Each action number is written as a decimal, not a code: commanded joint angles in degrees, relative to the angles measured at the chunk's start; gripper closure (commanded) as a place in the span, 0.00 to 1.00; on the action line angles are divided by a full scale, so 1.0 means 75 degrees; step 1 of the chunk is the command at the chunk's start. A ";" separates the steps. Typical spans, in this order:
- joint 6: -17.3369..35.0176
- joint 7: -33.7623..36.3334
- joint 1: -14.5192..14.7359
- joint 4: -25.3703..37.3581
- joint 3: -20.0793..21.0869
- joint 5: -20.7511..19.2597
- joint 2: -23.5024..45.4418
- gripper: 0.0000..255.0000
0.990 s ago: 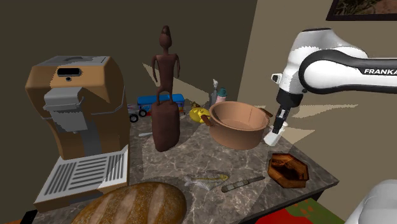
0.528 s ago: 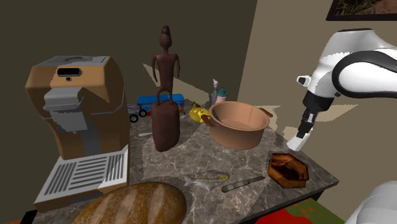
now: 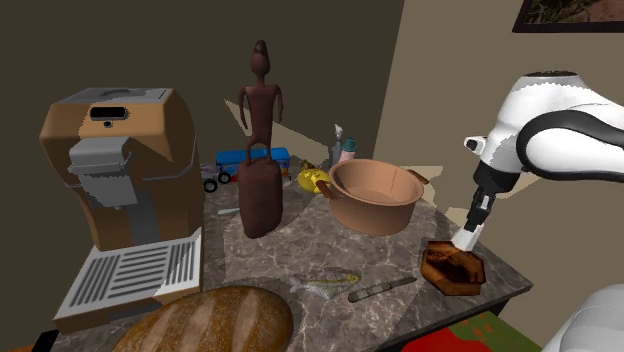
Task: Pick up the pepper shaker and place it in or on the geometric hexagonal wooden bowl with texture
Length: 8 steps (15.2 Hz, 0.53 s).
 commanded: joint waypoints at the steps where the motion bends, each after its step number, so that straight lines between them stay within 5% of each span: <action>1: 0.0227 0.0012 -0.0016 -0.0222 -0.0036 -0.0037 0.0002 1.00; 8: 0.0946 0.0072 -0.0070 -0.0930 -0.0133 -0.0155 0.0015 1.00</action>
